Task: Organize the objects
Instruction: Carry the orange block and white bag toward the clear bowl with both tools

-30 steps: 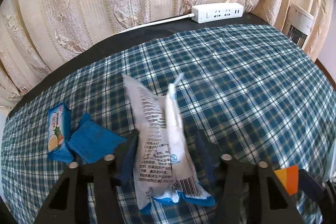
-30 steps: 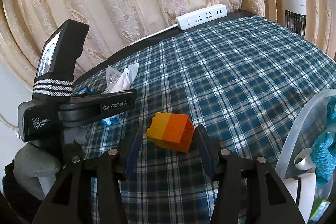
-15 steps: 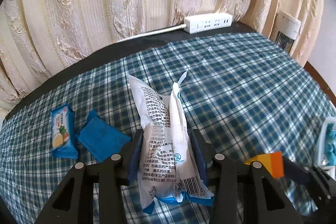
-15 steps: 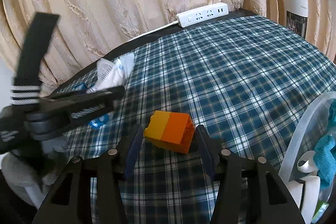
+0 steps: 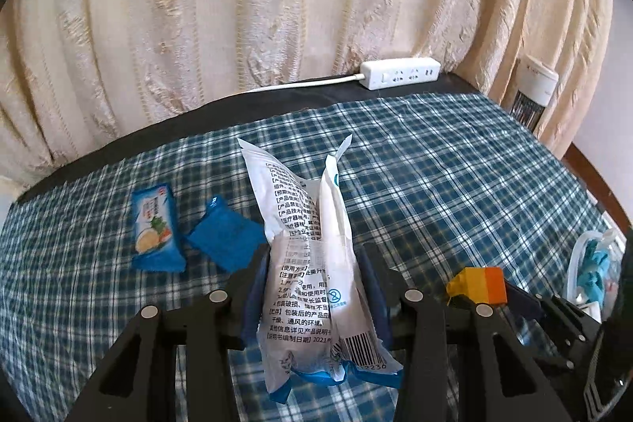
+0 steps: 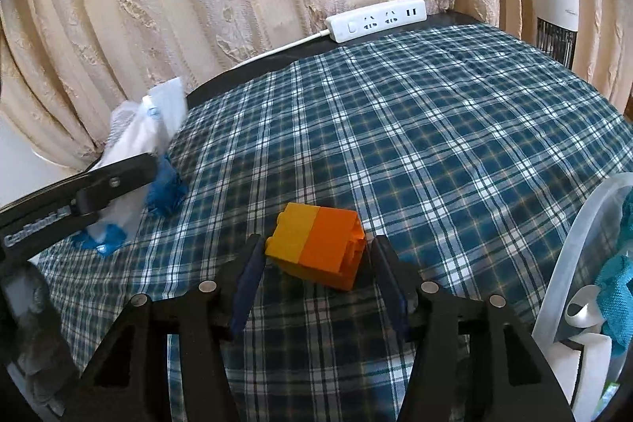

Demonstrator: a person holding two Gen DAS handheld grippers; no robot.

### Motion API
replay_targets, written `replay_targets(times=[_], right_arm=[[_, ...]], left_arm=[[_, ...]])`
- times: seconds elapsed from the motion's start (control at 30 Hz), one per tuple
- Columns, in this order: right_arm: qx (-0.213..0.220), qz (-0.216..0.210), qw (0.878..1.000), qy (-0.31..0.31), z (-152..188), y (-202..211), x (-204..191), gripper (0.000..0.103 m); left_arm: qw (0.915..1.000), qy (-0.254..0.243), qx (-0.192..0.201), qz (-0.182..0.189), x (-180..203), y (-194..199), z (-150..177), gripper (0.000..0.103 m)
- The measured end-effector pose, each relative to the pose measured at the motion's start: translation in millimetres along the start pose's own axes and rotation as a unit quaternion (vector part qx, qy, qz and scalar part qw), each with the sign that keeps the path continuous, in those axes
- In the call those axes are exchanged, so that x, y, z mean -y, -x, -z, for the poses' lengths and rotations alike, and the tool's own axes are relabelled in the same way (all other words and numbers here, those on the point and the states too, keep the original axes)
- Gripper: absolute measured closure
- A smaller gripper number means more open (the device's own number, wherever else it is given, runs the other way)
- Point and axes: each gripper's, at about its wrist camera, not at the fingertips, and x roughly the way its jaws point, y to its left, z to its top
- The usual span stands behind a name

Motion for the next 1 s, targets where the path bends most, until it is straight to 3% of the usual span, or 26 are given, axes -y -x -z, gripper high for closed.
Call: replay_targets(times=[0.43,0.57,1.0], right_arm=[[-0.012,0.058,0.997,0.048,-6.4,-14.5,-19.7,0.039],[-0.011,0.076,0.996,0.051,-7.4,-16.6,-21.0,0.051],[0.011,0.063,0.997,0.042,-4.2,10.4,-20.2,0.059]], left_arm=[[0.9993,0.031,-0.001,0.022,-23.5,7.2,6.0,0.056],[0.9991,0.034,-0.001,0.025,-25.5,8.6,5.6,0.056],[0.9993,0.021,-0.006,0.030,-15.7,7.0,9.4,0.056]])
